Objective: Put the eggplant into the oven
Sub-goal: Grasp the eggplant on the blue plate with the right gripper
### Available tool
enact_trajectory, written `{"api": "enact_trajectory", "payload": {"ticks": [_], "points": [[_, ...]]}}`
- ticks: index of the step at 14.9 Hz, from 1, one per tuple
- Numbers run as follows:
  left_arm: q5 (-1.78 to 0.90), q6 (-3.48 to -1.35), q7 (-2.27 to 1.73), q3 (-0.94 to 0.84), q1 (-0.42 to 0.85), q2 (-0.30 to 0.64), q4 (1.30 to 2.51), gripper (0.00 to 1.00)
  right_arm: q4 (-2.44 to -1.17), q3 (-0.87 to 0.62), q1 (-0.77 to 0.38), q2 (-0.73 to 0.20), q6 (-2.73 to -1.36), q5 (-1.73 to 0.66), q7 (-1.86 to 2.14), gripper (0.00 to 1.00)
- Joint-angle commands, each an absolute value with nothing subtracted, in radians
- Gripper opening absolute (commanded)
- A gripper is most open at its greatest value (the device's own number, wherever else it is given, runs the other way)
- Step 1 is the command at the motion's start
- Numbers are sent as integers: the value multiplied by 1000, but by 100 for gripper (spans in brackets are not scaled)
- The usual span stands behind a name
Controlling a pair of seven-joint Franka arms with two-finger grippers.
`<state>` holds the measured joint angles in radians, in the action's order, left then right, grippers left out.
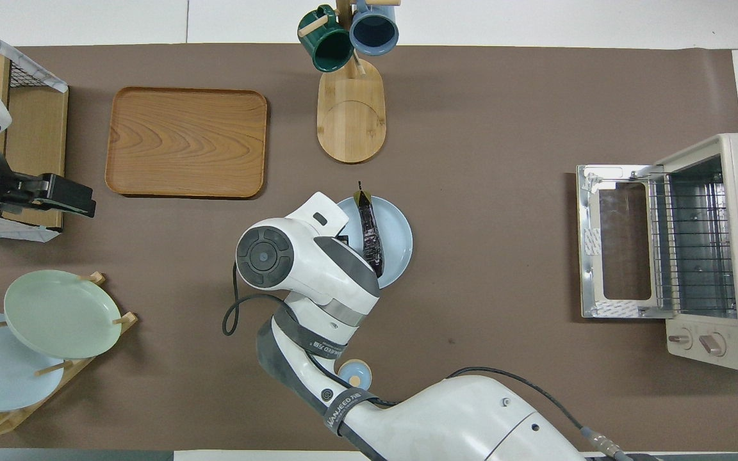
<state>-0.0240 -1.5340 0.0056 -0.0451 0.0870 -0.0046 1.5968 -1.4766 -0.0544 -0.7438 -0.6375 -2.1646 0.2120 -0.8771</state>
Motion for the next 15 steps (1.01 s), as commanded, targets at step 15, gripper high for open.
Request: {"api": "enact_trajectory", "payload": {"ticks": [15], "points": [[-6, -1517, 2, -57, 51, -11, 1601, 100, -1589, -55, -767, -572, -2174, 274, -936, 0]]}}
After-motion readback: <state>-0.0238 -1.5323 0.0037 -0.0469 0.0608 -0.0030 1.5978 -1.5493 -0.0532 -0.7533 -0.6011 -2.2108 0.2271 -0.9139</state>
